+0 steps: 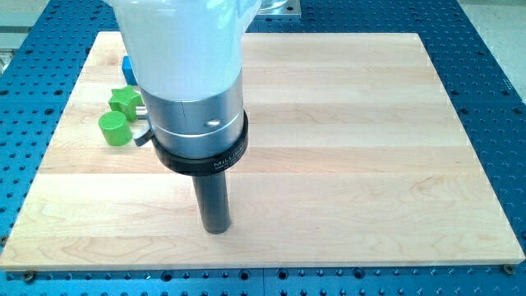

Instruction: Push the hexagon into the heart and triangle

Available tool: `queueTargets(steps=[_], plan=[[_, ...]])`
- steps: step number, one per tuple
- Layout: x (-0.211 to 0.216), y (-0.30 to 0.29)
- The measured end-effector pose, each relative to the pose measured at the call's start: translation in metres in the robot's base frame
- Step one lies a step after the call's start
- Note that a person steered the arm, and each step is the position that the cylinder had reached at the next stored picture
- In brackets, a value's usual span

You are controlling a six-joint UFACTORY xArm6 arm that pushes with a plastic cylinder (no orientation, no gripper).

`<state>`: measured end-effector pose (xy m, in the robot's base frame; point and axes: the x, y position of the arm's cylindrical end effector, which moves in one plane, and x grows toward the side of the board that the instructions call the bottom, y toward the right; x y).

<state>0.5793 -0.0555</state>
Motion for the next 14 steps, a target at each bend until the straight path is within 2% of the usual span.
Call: queueTargets(steps=[10, 12, 14], plan=[[0.014, 0.001], [-0.009, 0.001], [-0.009, 0.001]])
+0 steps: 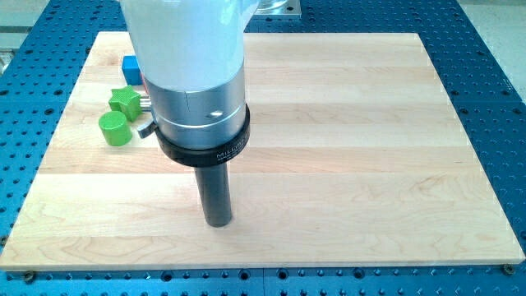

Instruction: Push the hexagon into the heart and triangle

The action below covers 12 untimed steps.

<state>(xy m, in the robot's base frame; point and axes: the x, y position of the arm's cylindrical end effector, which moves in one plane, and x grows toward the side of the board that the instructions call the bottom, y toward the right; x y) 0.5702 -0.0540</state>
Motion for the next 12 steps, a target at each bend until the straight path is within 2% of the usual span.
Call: queueTargets(steps=[2, 4, 5, 6, 7, 9, 11, 12], plan=[[0.000, 0.003], [0.033, 0.010], [0.009, 0.017], [-0.038, 0.029], [-0.068, 0.028], [-0.057, -0.004], [-0.118, -0.019], [-0.095, -0.026]])
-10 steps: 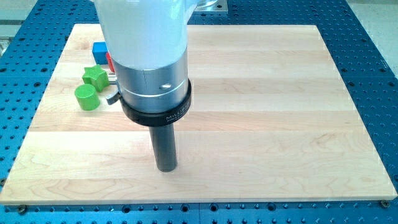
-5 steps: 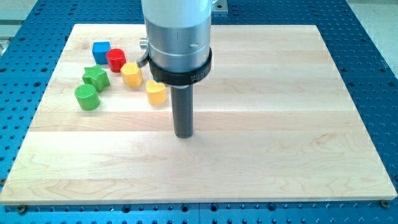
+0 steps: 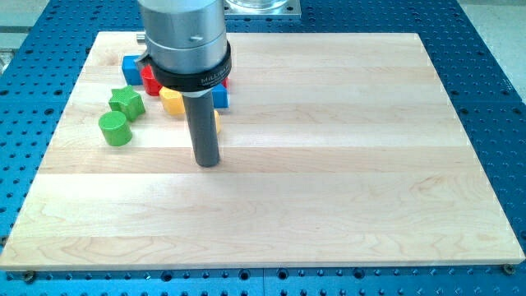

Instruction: Push the hexagon into the heart and triangle

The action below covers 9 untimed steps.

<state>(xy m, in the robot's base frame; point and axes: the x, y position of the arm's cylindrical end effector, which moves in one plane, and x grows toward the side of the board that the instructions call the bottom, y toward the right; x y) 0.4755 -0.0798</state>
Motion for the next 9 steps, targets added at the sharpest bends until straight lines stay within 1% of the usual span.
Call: queueTargets(steps=[1, 2, 3, 5, 6, 7, 9], plan=[[-0.047, 0.019], [-0.059, 0.048], [-0.015, 0.017], [-0.042, -0.027], [-0.051, -0.066], [-0.086, -0.073], [-0.094, -0.069]])
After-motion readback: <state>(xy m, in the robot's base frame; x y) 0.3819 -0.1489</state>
